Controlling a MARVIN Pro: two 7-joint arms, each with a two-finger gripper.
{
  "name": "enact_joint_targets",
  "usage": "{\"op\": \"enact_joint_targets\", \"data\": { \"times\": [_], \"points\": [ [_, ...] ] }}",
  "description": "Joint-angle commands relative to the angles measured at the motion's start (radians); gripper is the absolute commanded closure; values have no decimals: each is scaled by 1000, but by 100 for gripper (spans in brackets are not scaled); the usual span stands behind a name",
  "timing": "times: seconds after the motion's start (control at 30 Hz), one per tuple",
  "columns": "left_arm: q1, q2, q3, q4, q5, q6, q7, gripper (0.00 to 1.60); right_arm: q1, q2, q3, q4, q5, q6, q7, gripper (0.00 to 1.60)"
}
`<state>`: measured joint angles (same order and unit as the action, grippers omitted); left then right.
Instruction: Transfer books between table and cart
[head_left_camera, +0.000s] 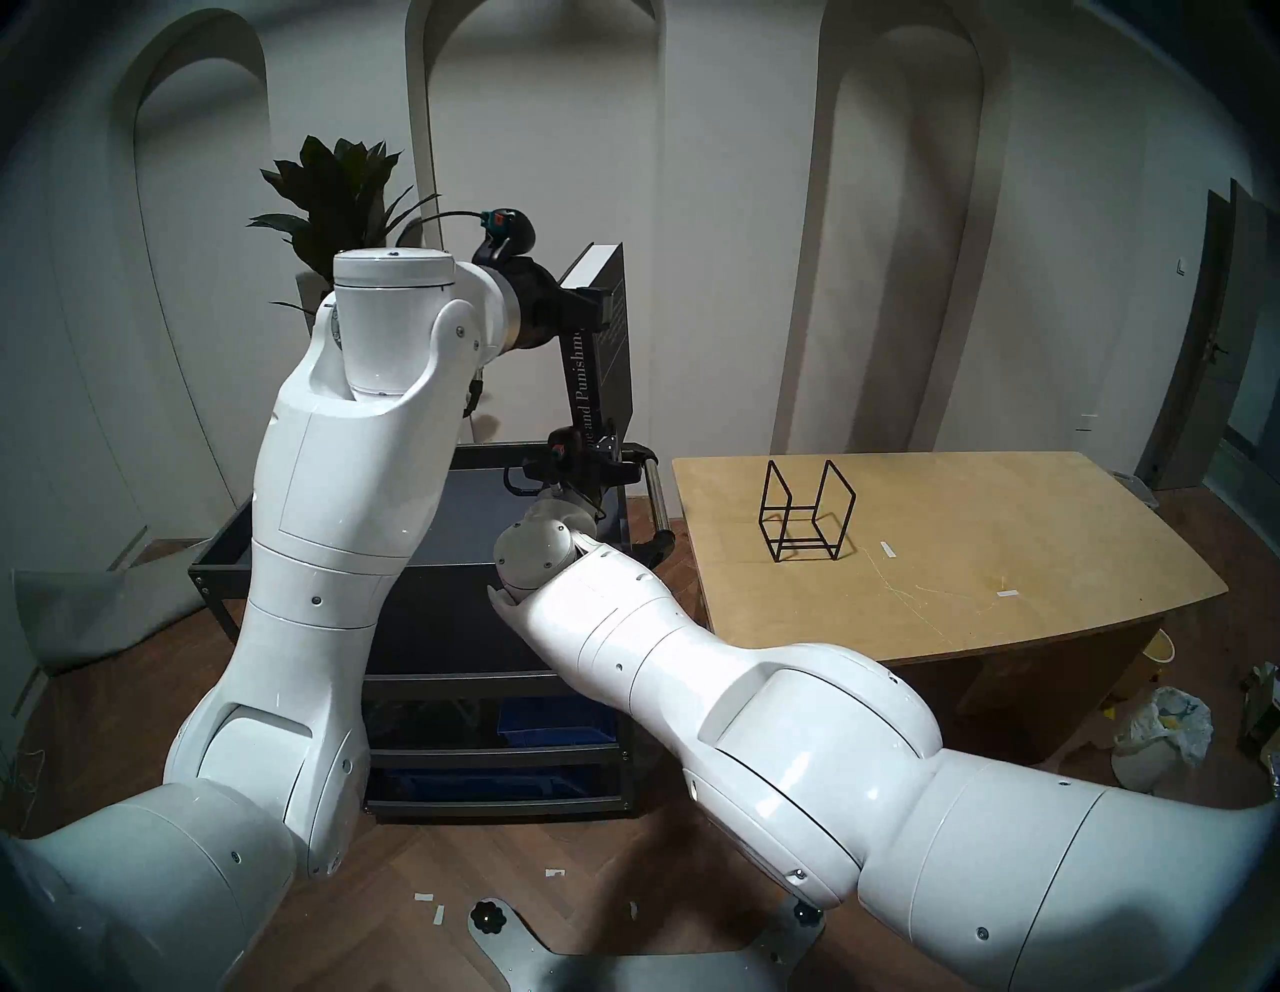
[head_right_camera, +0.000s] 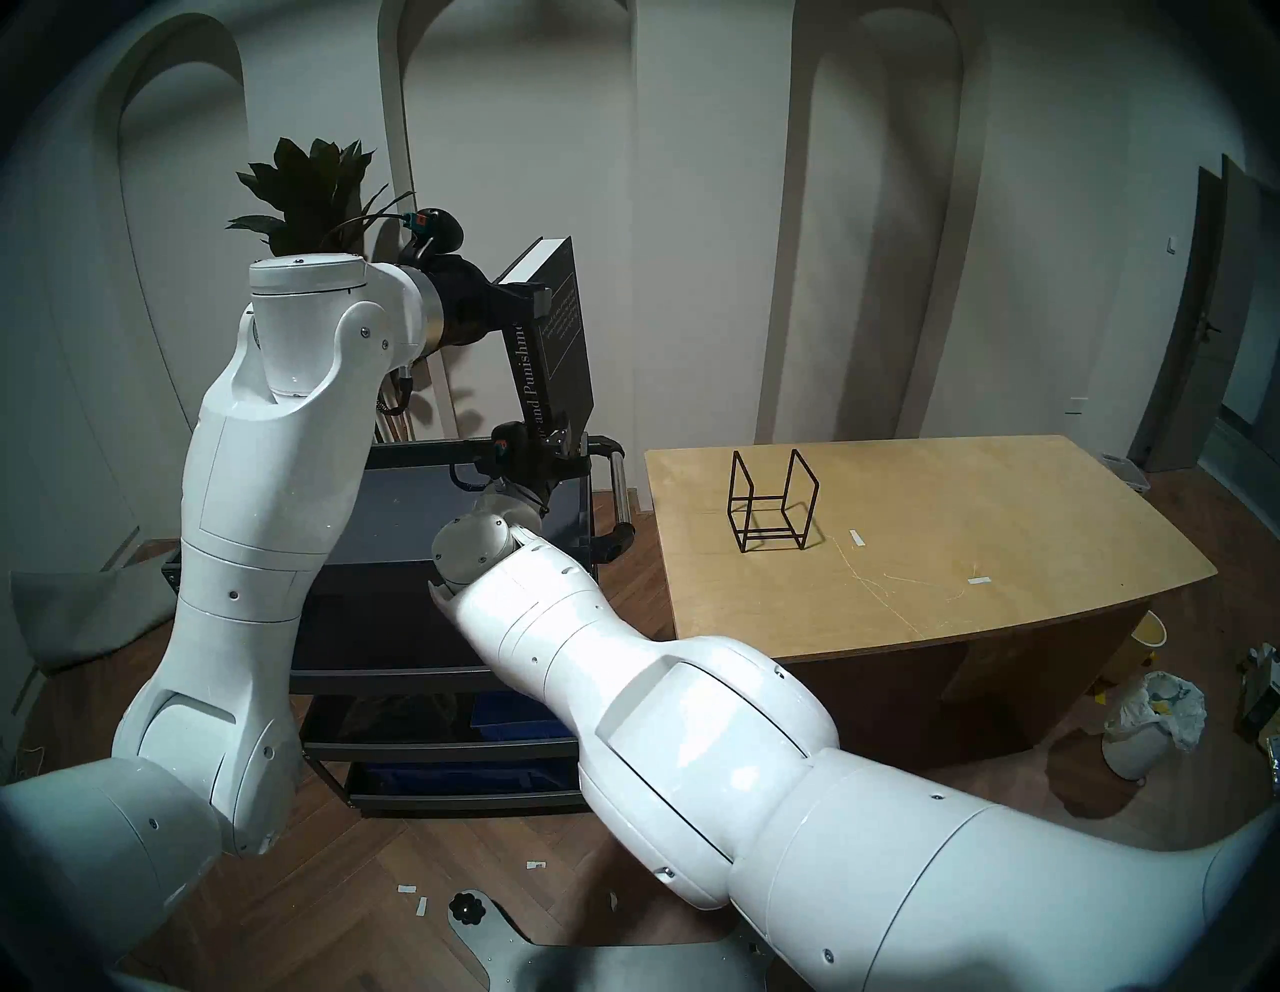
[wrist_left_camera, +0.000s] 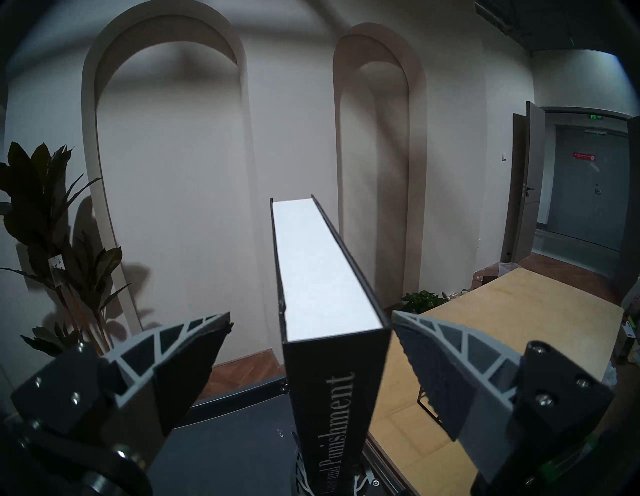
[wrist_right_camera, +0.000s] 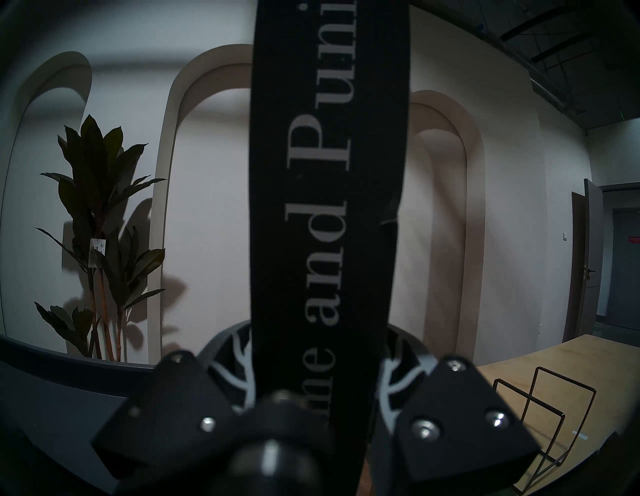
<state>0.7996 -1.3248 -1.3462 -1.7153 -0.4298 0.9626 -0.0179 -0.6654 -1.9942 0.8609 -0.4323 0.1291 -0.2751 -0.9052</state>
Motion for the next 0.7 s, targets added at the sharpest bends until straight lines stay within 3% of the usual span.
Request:
{"op": "enact_joint_targets", "data": {
  "times": [0.0, 0.27, 0.57, 0.6, 0.63, 0.67],
  "points": [
    [-68, -24, -13, 41, -1, -3, 22, 0, -21, -13, -36, -71, -16, -24, -45, 160],
    [-77, -4, -15, 60, -24, -3, 34, 0, -87, -13, -81, -184, -46, -46, -130, 160],
    [-88, 24, -6, 59, -79, -15, 48, 3, -91, -6, -114, -285, -64, -10, -173, 160],
    [-87, 28, -1, 59, -77, -20, 56, 35, -88, -2, -114, -292, -64, -5, -175, 160],
    [-88, 29, 0, 62, -86, -21, 57, 160, -93, 4, -116, -314, -64, 7, -180, 160],
    [-90, 35, 5, 63, -91, -19, 58, 160, -86, 6, -115, -310, -65, 8, -181, 160]
  ]
}}
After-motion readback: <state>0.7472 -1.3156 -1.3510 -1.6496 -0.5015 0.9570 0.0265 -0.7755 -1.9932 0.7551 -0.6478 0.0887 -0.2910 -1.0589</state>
